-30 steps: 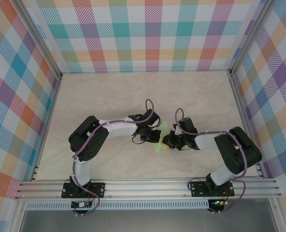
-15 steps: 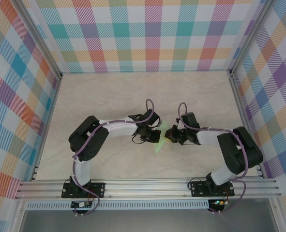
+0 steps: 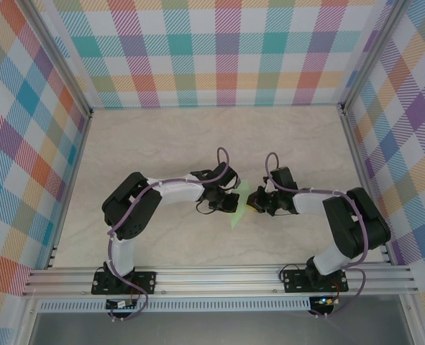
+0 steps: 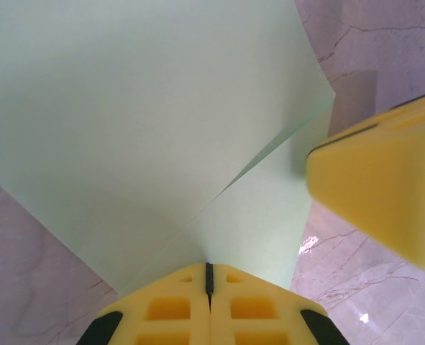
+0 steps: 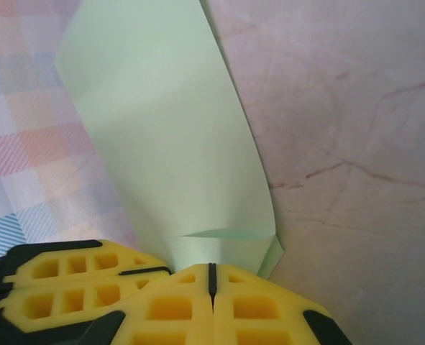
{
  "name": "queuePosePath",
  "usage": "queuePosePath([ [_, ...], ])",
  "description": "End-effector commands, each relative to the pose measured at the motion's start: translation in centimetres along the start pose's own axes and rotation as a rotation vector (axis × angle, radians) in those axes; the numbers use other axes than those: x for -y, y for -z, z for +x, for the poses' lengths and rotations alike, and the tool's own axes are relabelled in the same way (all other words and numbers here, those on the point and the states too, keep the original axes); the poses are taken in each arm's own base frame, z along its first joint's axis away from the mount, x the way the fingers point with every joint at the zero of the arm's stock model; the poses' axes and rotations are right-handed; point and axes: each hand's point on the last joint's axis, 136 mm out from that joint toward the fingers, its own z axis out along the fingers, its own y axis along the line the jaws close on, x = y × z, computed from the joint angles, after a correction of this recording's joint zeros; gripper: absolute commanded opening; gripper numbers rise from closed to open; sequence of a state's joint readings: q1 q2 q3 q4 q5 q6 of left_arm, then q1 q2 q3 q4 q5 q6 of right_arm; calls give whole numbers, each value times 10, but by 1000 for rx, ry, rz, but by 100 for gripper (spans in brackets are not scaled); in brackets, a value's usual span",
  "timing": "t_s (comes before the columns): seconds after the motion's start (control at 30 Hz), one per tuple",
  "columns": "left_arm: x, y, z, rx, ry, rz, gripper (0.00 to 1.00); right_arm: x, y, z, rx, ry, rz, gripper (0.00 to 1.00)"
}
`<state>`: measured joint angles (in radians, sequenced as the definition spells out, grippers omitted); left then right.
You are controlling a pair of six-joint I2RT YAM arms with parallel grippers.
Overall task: Fold a paper plane with a square sheet of paper (pick it up from the middle)
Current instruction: Third fold the triangle at the center of the table.
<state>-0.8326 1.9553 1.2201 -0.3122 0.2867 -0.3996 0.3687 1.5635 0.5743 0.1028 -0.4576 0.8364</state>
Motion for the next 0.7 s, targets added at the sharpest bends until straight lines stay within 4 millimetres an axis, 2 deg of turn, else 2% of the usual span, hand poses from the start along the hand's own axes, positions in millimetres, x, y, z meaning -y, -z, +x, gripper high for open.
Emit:
queuePosePath([
  [0.0,-10,-6,12,-56,9,-25,0,-13,5,-13,15,44,-33,0],
  [0.2,-10,-5,12,-60,3,-23,0,10,-10,-10,-19,13,20,0],
  [0.33,-10,-4,13,-59,0,-21,0,24,-14,-5,-25,-6,57,0],
  [0.5,-8,2,11,-45,-4,-20,2,29,-10,2,-26,-30,60,0],
  [0.6,-5,13,5,-16,-4,-22,4,29,-11,11,-34,-70,37,0],
  [0.67,-3,25,-1,16,0,-29,10,26,-14,20,-47,-92,24,0],
])
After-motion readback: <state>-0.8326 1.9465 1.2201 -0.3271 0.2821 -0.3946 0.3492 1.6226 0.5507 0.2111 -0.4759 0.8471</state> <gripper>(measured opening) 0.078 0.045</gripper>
